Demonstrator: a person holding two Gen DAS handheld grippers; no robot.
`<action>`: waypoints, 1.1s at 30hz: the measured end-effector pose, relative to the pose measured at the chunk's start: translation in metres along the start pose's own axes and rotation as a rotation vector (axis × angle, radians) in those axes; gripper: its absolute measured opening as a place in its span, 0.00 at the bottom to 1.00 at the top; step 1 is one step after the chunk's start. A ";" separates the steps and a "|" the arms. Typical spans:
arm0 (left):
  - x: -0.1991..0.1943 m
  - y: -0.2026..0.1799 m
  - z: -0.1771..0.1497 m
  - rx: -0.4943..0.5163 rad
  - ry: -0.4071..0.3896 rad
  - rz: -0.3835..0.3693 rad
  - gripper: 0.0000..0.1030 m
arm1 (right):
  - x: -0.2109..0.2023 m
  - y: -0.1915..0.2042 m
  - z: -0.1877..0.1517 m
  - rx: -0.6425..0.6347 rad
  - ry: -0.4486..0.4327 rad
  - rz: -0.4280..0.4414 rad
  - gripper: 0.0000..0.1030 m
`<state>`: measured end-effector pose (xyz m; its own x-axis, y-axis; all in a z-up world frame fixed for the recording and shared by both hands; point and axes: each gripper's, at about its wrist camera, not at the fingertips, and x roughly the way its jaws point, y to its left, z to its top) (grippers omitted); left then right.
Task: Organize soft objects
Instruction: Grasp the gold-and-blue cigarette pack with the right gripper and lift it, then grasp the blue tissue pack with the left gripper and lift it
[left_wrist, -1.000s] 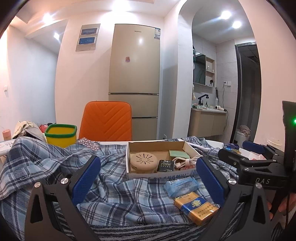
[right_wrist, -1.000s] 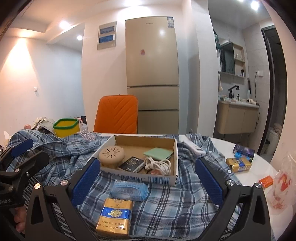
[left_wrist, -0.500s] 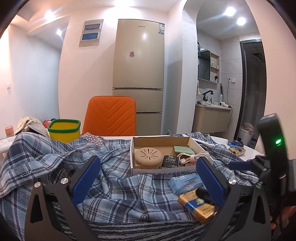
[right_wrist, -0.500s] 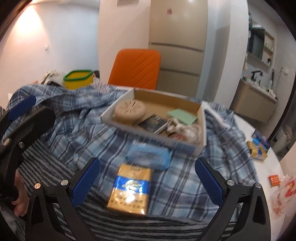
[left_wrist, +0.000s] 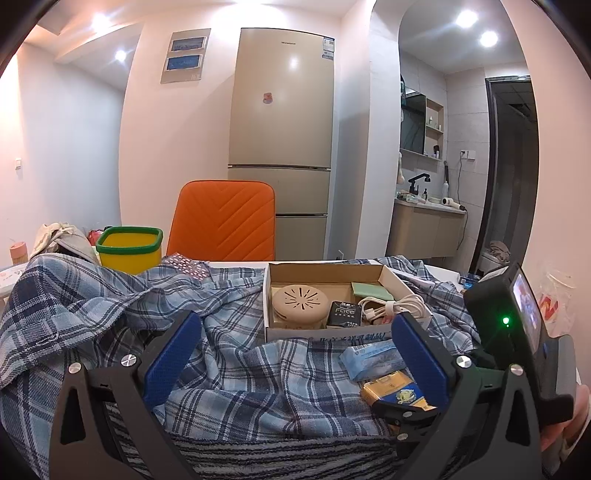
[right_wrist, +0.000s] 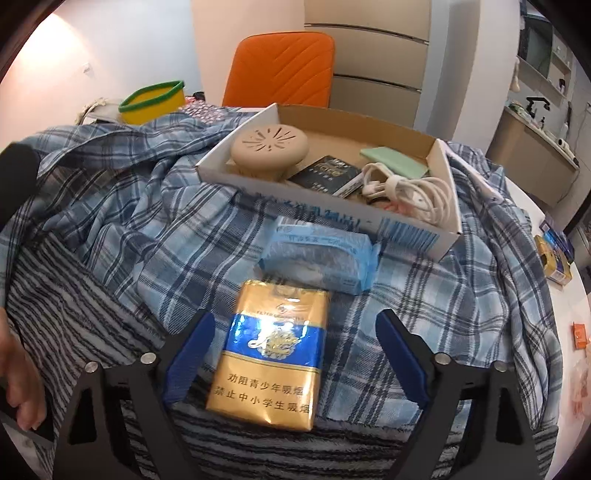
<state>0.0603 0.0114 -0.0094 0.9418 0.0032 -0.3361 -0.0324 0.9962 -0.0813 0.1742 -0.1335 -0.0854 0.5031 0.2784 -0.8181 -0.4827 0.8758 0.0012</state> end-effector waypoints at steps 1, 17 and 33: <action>0.001 0.000 0.000 -0.002 0.003 0.003 1.00 | 0.000 0.002 0.000 -0.008 -0.001 -0.005 0.87; 0.006 0.001 0.001 0.007 0.033 0.005 1.00 | -0.009 -0.001 -0.002 -0.002 -0.024 -0.027 0.57; 0.042 -0.066 0.038 0.094 0.163 -0.009 1.00 | -0.069 -0.079 0.005 0.138 -0.372 -0.289 0.57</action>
<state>0.1150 -0.0503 0.0178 0.8750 -0.0121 -0.4839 0.0141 0.9999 0.0004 0.1814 -0.2202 -0.0258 0.8365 0.1166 -0.5354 -0.1987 0.9751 -0.0982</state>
